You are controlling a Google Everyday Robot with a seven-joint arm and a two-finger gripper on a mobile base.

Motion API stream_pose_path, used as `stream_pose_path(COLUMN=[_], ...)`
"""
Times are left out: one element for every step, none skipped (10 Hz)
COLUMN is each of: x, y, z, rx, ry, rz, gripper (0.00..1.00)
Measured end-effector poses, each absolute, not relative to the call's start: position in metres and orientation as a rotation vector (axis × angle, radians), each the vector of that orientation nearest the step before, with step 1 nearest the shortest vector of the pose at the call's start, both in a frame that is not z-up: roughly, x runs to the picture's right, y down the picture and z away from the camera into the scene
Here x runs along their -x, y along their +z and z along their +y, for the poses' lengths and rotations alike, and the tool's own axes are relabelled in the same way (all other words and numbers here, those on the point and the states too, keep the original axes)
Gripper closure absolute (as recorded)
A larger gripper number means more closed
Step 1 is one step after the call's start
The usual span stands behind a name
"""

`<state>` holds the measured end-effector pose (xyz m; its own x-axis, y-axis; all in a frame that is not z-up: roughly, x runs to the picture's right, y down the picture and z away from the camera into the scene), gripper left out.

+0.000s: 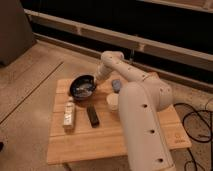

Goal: Drag the ceramic bowl in a circle

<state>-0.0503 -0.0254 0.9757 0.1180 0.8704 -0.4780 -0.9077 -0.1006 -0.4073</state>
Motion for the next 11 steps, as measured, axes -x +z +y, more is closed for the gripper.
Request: stream_pose_path(x=[0.042,0.032,0.015,-0.001,-0.020,-0.038,-0.057,-0.074,-0.090,-0.100,-0.107], y=[0.974,0.974,0.973,0.974,0.975,0.978,0.982,0.989,0.996,1.002,1.006], z=[-0.016,-0.009,0.001,0.010,0.019,0.029,0.037,0.040,0.039,0.033,0.023], rx=[0.749,0.747,0.744,0.745,0.746,0.751,0.759,0.760,0.759,0.753,0.743], ry=[1.512,1.533,1.563,1.593,1.630,1.664,1.704,1.730,1.737,1.736,1.723], rz=[0.077,0.092,0.114,0.137,0.159,0.184,0.206,0.223,0.233,0.232,0.227], gripper=[1.00,1.00,1.00,1.00,1.00,1.00,1.00,1.00,1.00,1.00,1.00])
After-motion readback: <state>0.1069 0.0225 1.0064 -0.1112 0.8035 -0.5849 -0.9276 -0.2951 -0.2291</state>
